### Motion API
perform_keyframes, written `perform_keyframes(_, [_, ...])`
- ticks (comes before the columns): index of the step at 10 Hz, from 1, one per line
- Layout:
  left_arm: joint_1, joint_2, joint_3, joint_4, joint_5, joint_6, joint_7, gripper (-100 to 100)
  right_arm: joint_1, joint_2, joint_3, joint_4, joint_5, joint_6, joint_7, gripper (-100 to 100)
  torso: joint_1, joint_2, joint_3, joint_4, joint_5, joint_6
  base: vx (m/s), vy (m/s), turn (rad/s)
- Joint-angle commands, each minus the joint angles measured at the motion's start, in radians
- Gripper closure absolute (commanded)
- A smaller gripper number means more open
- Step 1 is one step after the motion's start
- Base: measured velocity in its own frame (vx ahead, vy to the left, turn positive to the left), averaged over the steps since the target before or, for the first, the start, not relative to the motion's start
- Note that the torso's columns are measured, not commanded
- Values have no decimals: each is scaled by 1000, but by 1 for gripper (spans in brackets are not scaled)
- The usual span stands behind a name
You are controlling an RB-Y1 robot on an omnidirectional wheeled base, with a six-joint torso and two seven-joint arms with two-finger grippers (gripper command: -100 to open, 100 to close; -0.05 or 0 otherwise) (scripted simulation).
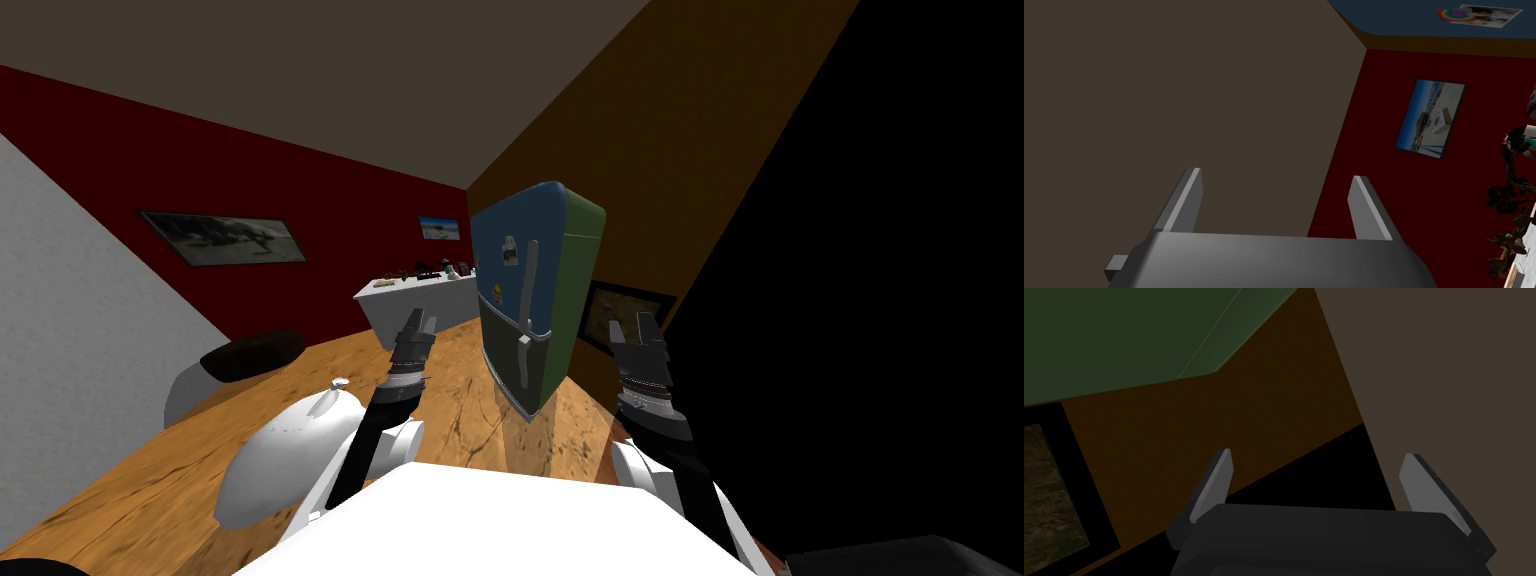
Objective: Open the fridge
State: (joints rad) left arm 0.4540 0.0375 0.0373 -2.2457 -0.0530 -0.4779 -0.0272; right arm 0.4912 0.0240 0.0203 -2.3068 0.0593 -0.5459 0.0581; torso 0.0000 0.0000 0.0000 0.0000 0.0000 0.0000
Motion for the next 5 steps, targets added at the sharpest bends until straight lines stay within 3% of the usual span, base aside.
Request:
perform_keyframes(1, [0, 0, 0, 0, 0, 0, 0, 0, 0, 0, 0, 0, 0, 0, 0, 0, 0, 40, -82, 41, 0, 0, 0, 0, 0])
perform_keyframes(5, [0, 0, 0, 0, 0, 0, 0, 0, 0, 0, 0, 0, 0, 0, 0, 0, 0, 322, -644, 322, 0, 0, 0, 0, 0])
